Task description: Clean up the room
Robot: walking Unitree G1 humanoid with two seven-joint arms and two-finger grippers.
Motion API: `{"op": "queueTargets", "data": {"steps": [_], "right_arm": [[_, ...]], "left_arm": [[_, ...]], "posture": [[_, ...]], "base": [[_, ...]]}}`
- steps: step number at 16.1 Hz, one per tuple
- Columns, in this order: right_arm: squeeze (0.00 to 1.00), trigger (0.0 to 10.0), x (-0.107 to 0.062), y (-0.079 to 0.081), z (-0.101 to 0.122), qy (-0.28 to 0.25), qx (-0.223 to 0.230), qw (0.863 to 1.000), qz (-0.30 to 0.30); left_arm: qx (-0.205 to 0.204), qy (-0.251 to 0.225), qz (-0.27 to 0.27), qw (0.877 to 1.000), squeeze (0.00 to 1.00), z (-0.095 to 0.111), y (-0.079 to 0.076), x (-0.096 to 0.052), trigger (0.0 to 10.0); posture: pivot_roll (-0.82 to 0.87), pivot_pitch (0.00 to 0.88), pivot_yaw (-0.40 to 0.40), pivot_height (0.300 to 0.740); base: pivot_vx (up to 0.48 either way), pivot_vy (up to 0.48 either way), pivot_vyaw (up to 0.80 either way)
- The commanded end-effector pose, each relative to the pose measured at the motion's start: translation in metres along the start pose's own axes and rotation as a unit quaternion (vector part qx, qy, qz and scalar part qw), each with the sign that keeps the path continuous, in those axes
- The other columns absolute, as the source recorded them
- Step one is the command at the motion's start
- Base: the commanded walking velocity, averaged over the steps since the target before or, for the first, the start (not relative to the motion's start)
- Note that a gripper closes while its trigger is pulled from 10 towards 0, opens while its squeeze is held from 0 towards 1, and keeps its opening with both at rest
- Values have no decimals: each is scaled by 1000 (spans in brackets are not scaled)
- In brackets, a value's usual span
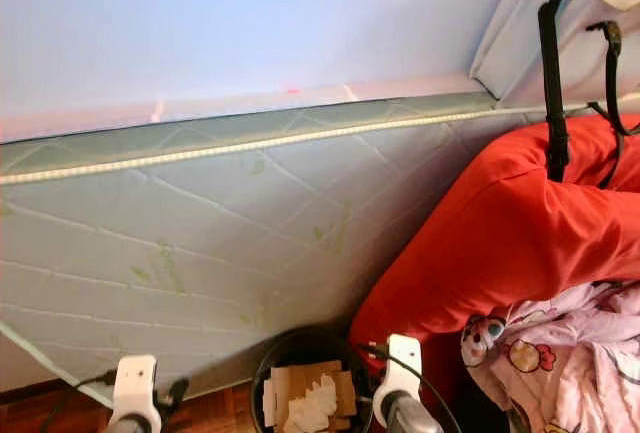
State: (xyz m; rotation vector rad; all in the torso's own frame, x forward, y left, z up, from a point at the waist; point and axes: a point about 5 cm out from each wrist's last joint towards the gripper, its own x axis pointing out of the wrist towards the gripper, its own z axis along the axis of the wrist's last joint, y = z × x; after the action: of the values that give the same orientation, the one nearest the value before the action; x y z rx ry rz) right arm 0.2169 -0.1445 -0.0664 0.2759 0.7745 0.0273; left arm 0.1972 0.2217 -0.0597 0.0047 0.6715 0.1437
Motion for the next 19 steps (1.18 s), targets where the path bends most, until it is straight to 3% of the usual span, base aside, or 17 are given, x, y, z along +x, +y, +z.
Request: {"op": "queueTargets", "data": {"steps": [1, 10, 18, 19], "right_arm": [[0, 10000, -5, -12, -11, 26, -8, 999, -20], [0, 10000, -9, -15, -25, 52, -20, 998, -27], [0, 10000, -10, -14, -30, 64, -42, 997, -22], [0, 10000, -10, -14, -31, 66, -42, 997, -22]], "left_arm": [[-6, 40, 4, 999, 0, -15, 0, -3, 10000], [3, 73, -5, 997, 0, -23, -11, -2, 10000], [11, 92, -16, 996, 0, -18, -48, 3, 10000], [9, 95, -13, 995, 0, -24, -41, 0, 10000]], "posture": [[166, 0, -129, 726], [154, 0, -113, 726], [154, 0, -120, 726], [155, 0, -121, 726]], "base": [[0, 0, 0], [0, 0, 0], [0, 161, 0], [0, 0, 0]]}}
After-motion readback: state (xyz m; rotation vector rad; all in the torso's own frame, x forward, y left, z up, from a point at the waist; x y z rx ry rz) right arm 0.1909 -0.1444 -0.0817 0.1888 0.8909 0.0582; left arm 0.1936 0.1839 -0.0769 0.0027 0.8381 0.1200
